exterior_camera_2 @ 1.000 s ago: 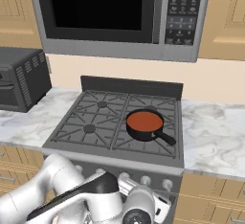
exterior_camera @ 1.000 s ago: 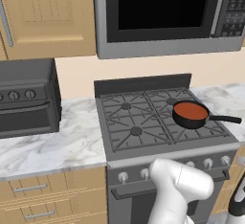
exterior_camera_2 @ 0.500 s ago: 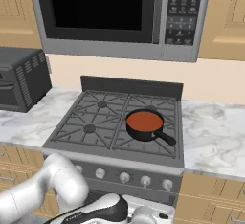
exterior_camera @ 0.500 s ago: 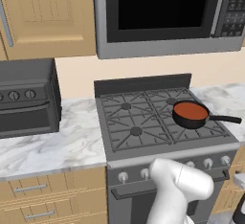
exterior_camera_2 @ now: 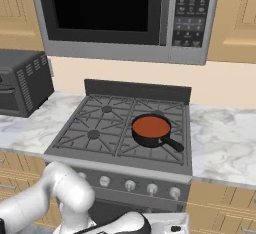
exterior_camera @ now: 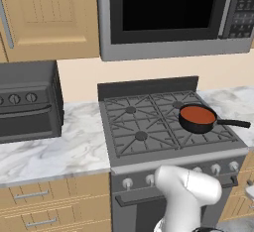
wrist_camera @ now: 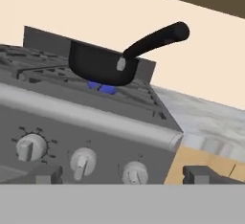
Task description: Wait until the marinara sauce is simmered to a deep red color and then turn off the stove.
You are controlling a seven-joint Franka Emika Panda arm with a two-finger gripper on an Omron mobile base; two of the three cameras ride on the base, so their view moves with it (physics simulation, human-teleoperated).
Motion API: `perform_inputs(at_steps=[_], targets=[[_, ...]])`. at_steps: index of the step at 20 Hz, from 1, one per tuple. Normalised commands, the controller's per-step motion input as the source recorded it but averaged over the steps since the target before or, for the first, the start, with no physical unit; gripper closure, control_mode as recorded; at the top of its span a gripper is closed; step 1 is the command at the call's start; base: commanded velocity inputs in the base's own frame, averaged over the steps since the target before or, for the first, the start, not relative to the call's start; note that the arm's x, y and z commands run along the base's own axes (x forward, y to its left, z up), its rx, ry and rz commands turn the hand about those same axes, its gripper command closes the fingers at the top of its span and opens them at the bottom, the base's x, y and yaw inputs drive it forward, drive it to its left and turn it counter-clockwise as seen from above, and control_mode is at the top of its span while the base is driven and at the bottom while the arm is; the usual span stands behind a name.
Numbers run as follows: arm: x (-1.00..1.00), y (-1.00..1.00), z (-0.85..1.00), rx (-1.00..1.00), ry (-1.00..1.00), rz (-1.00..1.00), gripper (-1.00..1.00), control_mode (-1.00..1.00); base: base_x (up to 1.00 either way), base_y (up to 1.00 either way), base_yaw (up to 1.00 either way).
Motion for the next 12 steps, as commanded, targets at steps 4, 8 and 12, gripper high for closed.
perform_inputs(at_steps=[4, 8, 12], targets=[[0.0, -0.05, -0.43, -0.24, -0.04, 0.08, -1.0, -1.0, 0.0, 0.0, 0.0], [0.0, 0.0, -0.46, -0.19, -0.07, 0.05, -1.0, -1.0, 0.0, 0.0, 0.0], [0.12, 0.03, -0.31, -0.15, -0.03, 0.0, -1.0, -1.0, 0.0, 0.0, 0.0]])
